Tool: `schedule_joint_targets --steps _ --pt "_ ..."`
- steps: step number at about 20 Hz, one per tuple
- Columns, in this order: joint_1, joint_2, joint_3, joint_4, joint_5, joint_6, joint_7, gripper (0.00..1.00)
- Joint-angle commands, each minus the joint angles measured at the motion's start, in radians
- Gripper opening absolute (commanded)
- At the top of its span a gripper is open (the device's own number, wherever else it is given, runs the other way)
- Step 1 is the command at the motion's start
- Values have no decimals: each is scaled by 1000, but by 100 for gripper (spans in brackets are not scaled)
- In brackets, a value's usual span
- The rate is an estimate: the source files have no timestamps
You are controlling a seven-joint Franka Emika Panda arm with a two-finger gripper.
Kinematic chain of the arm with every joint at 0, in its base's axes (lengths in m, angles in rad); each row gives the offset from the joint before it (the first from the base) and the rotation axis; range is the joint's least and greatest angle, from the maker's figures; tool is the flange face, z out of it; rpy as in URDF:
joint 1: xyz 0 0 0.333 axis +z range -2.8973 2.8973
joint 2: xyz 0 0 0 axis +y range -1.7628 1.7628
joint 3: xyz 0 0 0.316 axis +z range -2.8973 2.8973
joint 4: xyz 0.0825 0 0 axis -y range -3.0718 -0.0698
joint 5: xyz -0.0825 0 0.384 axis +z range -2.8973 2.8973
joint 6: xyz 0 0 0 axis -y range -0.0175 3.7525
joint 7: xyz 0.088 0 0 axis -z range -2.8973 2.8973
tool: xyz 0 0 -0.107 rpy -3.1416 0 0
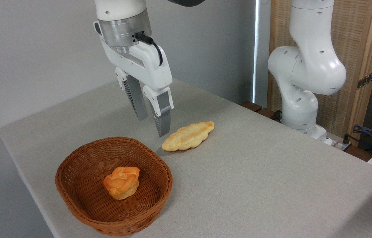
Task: Put bread into the basket
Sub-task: 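Move the open gripper over the braided bread loaf and lower onto it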
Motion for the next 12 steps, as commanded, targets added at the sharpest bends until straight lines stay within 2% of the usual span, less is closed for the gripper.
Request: schedule_joint_targets --steps 1,5,8,10,12 --pt "-7 -80 9 -107 -19 31 16 100" --pt "-9 -127 4 -190 -40 65 16 100" --pt "-12 -127 -36 -225 -48 67 7 100" --pt "-12 -130 -66 -276 -108 112 4 100" --pt "-14 -153 -89 -338 -112 174 -1 100"
